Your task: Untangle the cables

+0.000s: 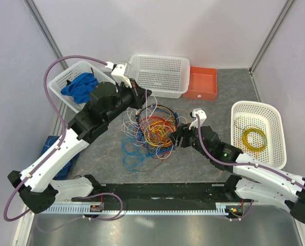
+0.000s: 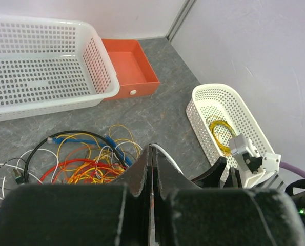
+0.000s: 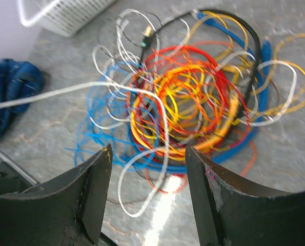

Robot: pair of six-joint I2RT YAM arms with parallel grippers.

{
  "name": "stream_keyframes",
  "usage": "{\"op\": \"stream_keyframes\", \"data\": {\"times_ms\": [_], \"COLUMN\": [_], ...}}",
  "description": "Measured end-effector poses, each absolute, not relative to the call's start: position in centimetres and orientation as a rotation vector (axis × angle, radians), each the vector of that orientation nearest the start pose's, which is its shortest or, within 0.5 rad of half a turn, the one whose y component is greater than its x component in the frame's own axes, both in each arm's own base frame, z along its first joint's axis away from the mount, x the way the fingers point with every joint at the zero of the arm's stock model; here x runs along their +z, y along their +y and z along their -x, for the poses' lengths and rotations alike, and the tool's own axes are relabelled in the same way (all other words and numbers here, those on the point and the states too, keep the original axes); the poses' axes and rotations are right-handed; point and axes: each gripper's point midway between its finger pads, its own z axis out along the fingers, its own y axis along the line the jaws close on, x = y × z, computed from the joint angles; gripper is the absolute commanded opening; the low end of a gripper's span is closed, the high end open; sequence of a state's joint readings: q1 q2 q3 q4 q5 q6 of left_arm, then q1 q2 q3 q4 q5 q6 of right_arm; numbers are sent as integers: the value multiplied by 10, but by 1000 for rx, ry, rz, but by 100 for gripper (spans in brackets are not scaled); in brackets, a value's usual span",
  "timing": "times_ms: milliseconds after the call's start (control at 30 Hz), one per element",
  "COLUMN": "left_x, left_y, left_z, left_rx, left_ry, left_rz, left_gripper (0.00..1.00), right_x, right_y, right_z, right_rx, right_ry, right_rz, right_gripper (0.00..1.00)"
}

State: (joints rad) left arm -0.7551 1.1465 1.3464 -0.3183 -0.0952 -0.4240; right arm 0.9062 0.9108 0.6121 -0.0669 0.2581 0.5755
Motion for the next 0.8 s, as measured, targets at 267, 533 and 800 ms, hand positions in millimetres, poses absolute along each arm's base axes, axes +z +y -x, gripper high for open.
{"op": "stream_keyframes", "data": {"times_ms": [267,533,800], "left_x": [390,388,303], "left_y": [-263,-260,-241], "left_z": [-278,-276,-265], "left_rx": [-789,-786,-739], "left_ry": [1756,1763,1929], "left_rz": [-220,-220,-98], "left_gripper": [2,17,99], "right_x": [149,128,278], "right_y": [262,262,246], "right_z": [-235,-236,-246], "right_rx": [673,627,689], "right_ry": [2063,2123,1875], "right_rz": [176,172,74], "right_gripper": [49,0,0]}}
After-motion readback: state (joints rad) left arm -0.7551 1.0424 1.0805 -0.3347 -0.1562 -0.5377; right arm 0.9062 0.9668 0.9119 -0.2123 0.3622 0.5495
